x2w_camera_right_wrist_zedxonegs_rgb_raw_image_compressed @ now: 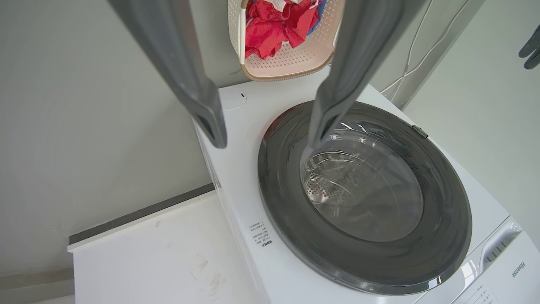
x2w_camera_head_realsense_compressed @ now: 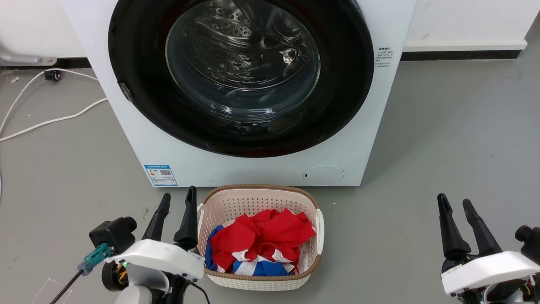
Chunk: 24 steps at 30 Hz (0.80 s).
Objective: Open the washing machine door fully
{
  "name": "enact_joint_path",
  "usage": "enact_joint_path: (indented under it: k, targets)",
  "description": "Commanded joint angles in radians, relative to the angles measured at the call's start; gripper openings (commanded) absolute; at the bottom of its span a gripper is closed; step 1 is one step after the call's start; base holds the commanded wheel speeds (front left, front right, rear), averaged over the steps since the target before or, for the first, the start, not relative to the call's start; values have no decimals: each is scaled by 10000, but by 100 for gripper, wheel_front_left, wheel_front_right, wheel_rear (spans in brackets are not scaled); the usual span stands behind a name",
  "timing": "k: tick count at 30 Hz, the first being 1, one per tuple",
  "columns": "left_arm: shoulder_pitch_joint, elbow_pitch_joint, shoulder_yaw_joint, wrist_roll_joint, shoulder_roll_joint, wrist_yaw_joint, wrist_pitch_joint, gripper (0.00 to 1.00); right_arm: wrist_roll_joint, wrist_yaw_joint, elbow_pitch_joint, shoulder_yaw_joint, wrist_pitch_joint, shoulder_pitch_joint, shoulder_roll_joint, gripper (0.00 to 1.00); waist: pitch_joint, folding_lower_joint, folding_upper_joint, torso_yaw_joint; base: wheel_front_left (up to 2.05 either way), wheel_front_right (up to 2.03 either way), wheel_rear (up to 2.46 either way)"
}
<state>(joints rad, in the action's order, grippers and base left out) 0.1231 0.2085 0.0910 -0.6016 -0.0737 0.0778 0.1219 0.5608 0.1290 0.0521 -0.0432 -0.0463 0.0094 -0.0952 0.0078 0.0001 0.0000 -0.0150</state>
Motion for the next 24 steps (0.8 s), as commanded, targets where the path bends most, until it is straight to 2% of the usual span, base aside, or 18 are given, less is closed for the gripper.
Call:
enact_joint_path:
  k: [1, 24]
  targets:
    - [224, -77, 59, 289, -76, -61, 98, 100, -350, 16, -199, 4, -14, 35, -61, 100, -2, -1, 0, -2, 0, 0, 0]
    - [357, 238, 558, 2648, -355, -547, 673, 100, -3147, 20, -850, 259, -128, 396, -24, 100, -8, -1, 0, -13, 0, 0, 0]
